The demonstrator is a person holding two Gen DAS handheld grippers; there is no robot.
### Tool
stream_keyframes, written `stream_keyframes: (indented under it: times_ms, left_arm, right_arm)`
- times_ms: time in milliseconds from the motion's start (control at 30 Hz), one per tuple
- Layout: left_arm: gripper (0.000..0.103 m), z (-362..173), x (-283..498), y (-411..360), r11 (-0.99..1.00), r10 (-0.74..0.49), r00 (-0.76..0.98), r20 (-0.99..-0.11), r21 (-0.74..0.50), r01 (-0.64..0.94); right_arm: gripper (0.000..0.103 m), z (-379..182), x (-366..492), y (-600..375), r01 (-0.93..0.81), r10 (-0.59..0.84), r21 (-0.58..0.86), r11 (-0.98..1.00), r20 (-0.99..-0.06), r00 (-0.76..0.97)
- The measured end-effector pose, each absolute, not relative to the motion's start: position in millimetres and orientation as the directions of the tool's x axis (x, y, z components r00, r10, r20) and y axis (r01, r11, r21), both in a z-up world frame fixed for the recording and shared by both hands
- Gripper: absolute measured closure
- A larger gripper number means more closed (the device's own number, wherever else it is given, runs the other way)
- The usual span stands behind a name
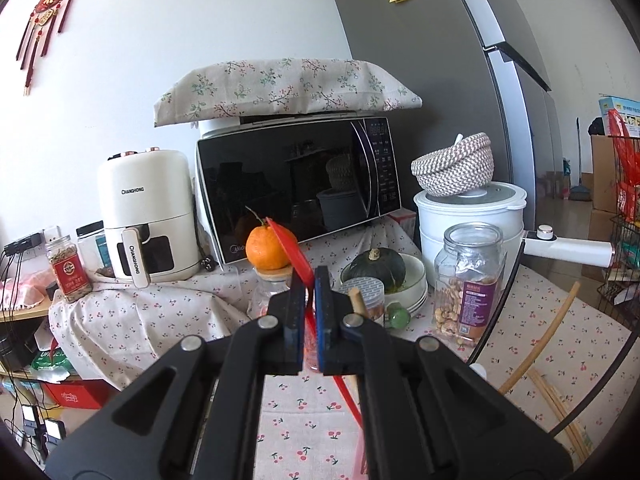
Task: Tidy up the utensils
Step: 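Drop the red spoon into the basket with the left tool while the right tool holds the black chopstick, then lower the black chopstick into the pink basket and open the right tool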
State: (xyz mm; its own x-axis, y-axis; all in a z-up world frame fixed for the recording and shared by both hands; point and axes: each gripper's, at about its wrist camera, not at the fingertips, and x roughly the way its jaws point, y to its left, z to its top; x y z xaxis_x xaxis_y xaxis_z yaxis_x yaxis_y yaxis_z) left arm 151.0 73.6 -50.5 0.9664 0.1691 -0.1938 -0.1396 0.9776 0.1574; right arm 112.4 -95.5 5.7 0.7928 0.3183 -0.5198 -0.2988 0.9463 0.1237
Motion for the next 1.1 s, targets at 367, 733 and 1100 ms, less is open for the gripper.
stream_keyframes:
  times_ms: [367,733,1100]
  left_arm:
    - [0.067,-49,144,74,0.994,0.09,0.932,-0.351,0.089,-0.062]
    - [0.032,-40,115,101,0.999,0.055,0.829,-0.557,0.032,-0.044]
    - [0.028,-72,112,122,0.998,0.056,0.664,-0.746,0.025,-0.056]
  right_arm:
    - [0.098,12,104,-94,-0.296,0.32,0.13,0.946,-0.501,0.804]
    - [0.098,37,89,-75,-0.313,0.346,0.149,0.938,-0.447,0.825]
    - [0.098,45,118,-46,-0.269,0.327,0.198,0.943,-0.393,0.859]
